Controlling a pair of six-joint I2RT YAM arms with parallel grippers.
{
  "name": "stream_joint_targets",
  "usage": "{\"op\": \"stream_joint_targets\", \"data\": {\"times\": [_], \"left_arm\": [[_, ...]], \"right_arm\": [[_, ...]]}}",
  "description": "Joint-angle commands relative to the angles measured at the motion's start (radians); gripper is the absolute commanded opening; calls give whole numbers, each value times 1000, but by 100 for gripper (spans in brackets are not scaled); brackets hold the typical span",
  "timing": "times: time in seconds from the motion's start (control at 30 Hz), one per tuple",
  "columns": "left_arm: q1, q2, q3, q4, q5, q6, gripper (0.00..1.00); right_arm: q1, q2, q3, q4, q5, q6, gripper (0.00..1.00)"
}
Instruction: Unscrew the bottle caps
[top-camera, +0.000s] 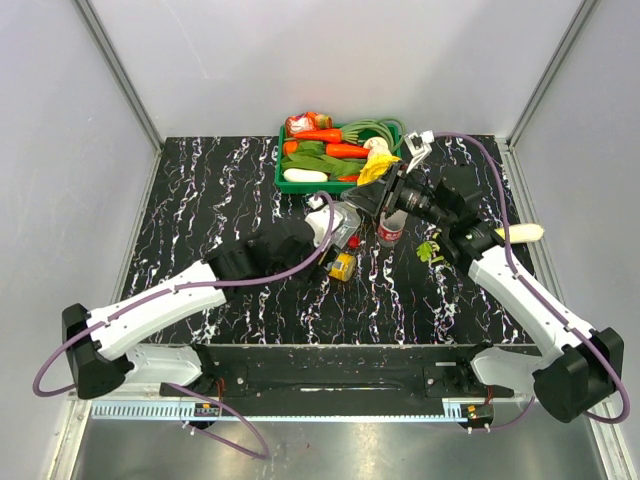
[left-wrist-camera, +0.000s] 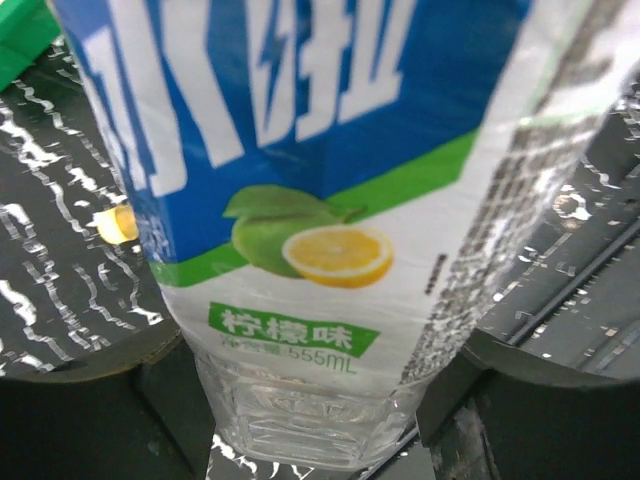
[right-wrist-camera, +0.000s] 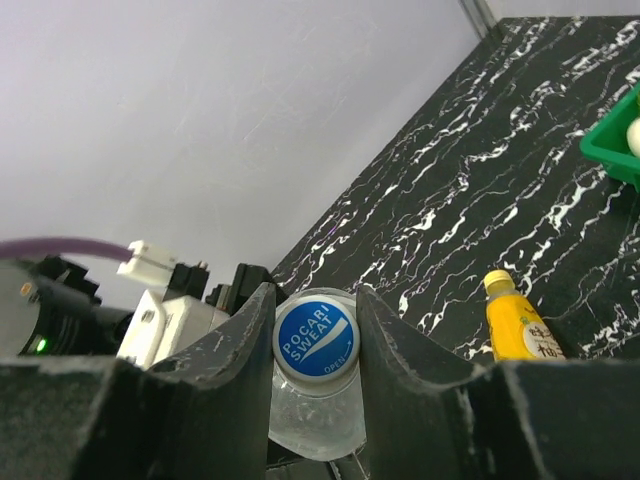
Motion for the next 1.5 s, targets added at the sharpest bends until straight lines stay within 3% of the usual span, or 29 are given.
{"op": "stream_joint_targets", "data": {"times": [0.0,0.4,0.53,0.77,1.0,1.13,1.3,1.47], "left_arm": [[46,-68,-51,112,246,-2,61],[124,-141,-126,270,802,29,61],[127,-130,-120,298,914,42,61],[130,-130,-111,323,1040,67,61],[130,-124,-106,320,1051,72,62],[130,-124,-109,318,1050,68,62],[130,-134,-118,309,1022,71,62],[130,-136,-120,294,991,76,62]], "right_arm": [[-1,-44,11,142,-111,-50,0],[-12,-65,6,349,-375,-47,0],[-14,-67,-3,486,-467,13,0],[-12,-61,-11,742,-599,126,0],[-12,-33,-32,1030,-661,273,0],[-12,-18,-31,1063,-653,314,4],[-12,-16,-26,1037,-632,314,25],[-21,-35,-20,985,-589,289,72]]}}
